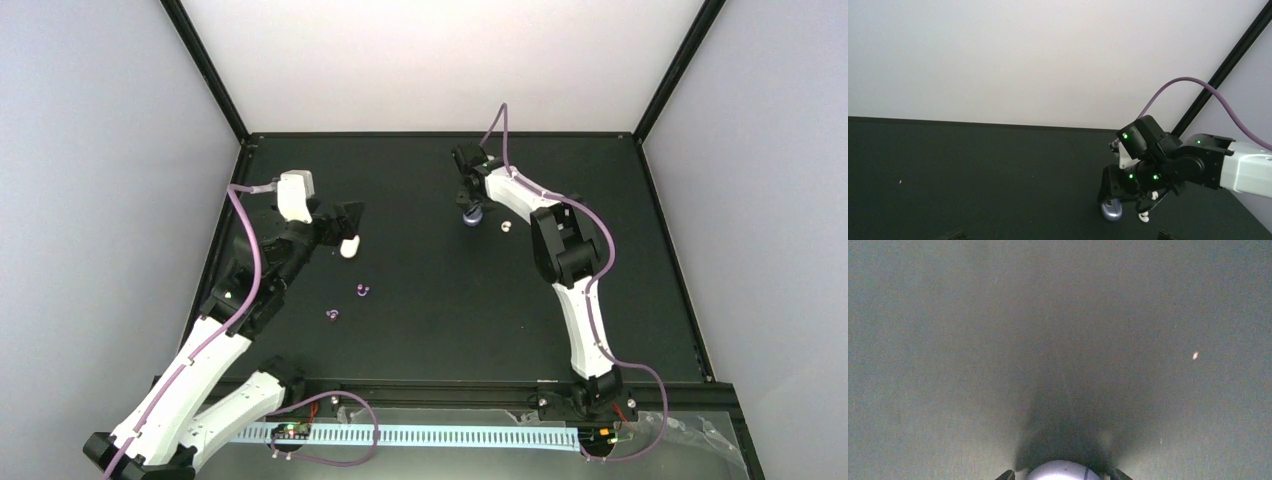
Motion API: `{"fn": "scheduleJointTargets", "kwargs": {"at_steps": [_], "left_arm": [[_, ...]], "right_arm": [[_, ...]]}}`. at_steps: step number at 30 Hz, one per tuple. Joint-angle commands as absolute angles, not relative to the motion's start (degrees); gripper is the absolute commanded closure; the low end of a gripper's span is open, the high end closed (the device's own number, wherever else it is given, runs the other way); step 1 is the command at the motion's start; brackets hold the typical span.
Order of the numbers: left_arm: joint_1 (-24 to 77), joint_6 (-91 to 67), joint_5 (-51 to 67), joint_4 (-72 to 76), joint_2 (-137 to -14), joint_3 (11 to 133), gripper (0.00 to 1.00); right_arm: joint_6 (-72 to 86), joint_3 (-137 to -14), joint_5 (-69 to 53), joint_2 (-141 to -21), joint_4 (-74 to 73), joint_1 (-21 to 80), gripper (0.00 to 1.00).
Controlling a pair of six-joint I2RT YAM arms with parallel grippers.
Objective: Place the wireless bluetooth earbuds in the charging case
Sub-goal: Move the charging case to the center of the board.
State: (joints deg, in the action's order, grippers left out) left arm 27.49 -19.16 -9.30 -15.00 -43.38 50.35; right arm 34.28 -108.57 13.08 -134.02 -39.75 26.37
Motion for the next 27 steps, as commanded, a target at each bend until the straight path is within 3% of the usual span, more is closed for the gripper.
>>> {"fn": "scheduleJointTargets", "kwargs": {"at_steps": [1,11,20,27], "left_arm": [[27.7,-19.9,-7.9,-14.7,-42.5,50.3,0.01],[27.7,-20.3,-6.3,-14.2,-42.9,50.0,0.01],[27.7,-20.5,-5.7,-14.1,-43.9,49.9,0.01],[27.7,-20.5,-5.6,-14.1,-44.5,49.8,0.01]], "right_arm": [[28.3,-101.2,11.7,-128.8,-40.0,28.5,0.57],[21.9,-82.8,10.5,-116.1,-37.4,35.9,0.54],[24.5,-76.0,8.2,-109.2,-36.0,36.9,0.33],[25.5,-71.8,8.0,-106.6,-35.5,37.7,0.33]]}}
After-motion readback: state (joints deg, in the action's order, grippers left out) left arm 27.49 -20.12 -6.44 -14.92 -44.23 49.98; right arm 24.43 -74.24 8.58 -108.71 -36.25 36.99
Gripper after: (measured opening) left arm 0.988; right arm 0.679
